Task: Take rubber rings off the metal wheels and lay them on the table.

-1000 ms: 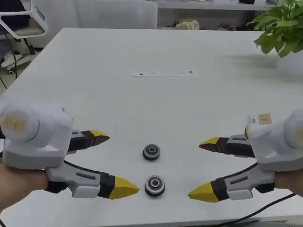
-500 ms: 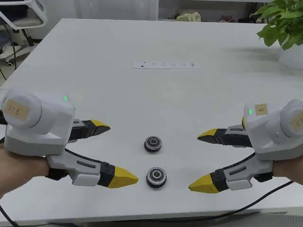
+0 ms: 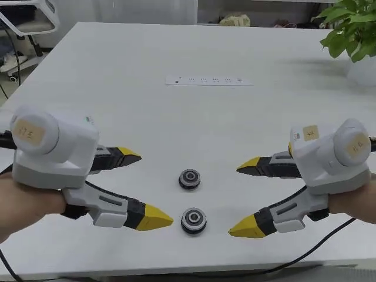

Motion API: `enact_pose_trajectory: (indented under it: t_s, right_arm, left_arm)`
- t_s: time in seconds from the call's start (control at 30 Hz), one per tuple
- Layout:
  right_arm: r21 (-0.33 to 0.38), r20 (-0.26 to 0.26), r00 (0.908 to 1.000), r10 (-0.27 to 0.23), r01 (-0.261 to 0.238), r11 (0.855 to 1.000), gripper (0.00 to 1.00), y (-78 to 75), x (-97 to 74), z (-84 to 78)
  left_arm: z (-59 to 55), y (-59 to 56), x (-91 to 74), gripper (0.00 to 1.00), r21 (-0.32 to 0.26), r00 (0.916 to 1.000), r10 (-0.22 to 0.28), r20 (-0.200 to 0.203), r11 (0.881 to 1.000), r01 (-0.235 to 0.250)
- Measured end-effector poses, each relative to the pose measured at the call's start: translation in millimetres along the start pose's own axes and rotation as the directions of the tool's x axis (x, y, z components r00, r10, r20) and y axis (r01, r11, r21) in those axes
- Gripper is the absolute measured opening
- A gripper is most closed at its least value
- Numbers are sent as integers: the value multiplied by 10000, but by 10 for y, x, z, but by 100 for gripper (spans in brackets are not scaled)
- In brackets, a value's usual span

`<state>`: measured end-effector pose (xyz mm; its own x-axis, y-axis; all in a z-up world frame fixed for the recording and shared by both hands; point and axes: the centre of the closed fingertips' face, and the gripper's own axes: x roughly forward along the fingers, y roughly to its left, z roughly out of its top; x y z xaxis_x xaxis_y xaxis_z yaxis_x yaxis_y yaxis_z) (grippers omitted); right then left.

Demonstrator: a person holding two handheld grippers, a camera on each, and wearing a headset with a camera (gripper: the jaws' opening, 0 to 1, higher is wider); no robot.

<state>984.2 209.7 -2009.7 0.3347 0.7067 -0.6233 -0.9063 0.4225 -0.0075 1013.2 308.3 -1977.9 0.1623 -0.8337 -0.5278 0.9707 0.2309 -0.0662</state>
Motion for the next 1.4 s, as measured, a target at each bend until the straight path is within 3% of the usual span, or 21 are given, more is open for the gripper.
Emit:
enact_pose_trajectory:
  t_s: [0.47, 1.1, 1.4]
  right_arm:
    - [-173, -97, 10000, 0, -2, 9999, 71, -66, 62, -50]
    - [-273, -93, 9998, 152, -154, 9995, 65, -71, 158, -71]
    - [-471, -251, 9991, 355, -366, 9982, 63, 3, 204, -105]
  left_arm:
    - [-12, 58, 72, 79, 134, 9999, -70, -131, 9999, 72]
    - [-96, -16, 210, 76, 313, 9977, -489, -465, 9982, 504]
    - [-145, -77, 267, 74, 480, 9952, -707, -671, 9961, 740]
